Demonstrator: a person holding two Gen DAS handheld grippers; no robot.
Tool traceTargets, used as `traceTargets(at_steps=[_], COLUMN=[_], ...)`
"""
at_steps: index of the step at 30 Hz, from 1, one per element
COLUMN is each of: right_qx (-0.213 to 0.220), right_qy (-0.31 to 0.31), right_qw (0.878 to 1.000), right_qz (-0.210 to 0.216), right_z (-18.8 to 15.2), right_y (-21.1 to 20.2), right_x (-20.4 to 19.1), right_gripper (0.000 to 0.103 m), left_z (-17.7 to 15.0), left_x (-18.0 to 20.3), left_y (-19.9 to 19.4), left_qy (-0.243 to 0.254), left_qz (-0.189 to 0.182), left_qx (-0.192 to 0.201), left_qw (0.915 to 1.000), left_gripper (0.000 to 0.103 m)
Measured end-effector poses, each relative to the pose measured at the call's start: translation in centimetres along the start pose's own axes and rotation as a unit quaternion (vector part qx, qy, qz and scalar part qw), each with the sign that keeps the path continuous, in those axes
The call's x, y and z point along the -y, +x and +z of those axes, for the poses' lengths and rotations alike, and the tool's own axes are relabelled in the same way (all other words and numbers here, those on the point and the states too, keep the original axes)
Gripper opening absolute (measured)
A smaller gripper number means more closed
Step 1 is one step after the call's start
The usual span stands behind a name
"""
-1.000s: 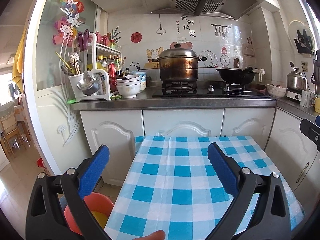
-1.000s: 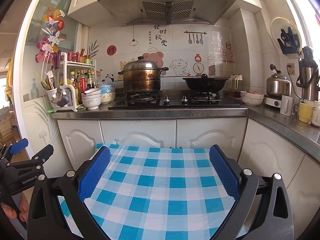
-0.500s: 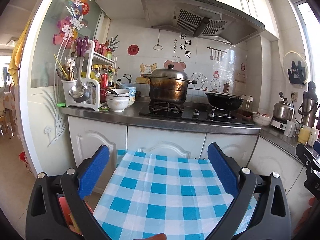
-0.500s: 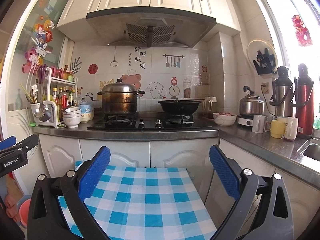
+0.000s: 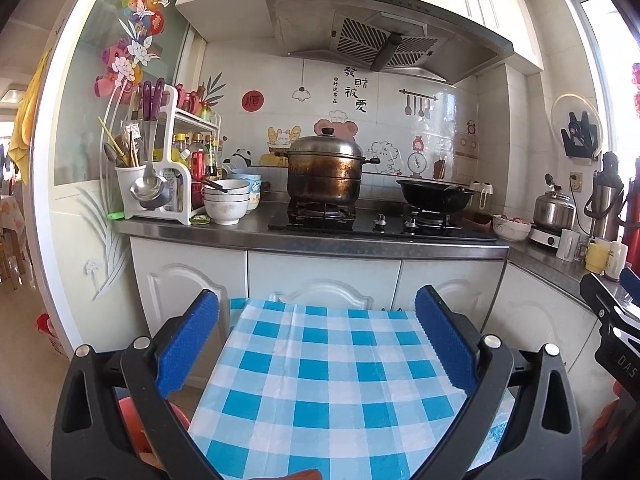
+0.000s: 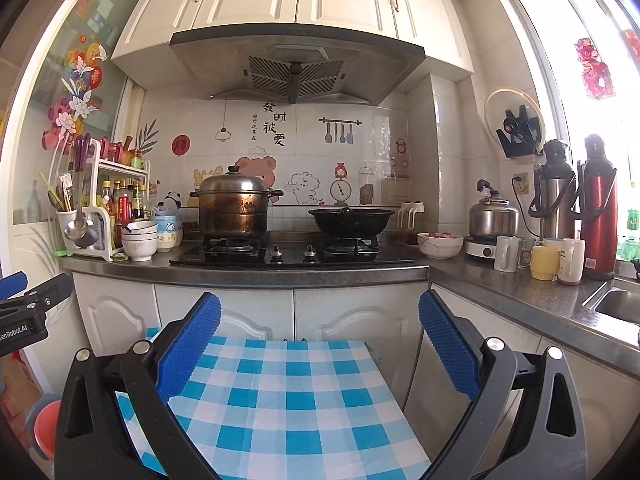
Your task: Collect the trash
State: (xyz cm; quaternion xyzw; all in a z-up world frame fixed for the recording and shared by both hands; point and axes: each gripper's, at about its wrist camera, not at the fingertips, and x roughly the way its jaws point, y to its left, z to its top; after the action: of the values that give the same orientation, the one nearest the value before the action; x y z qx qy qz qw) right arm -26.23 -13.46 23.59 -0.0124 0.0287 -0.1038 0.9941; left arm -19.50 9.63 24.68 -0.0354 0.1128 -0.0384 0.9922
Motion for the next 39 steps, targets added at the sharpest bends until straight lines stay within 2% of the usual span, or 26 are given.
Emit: traceTargets(at_steps=[4, 39], right_qx=[0.008, -0.013], right_qy=[-0.001, -0.002], right_qw=[1.000, 1.000], right_qz=[-0.003, 0.002], right_z=[0.0, -1.3], right_y=[-0.6, 0.2], right_x=[-0.3, -0.7], right_gripper=[0.098, 0.098], left_z=[-0.1, -1.0], left_x=[0.0, -0.7], left_y=[-0.1, 1.0], left_qy=[0.001, -0.001], left_qz=[0.000, 0.001], left_qx=[-0.001, -0.015], left_qw=[1.0000, 0.9999], left_gripper=[0.099, 0.099])
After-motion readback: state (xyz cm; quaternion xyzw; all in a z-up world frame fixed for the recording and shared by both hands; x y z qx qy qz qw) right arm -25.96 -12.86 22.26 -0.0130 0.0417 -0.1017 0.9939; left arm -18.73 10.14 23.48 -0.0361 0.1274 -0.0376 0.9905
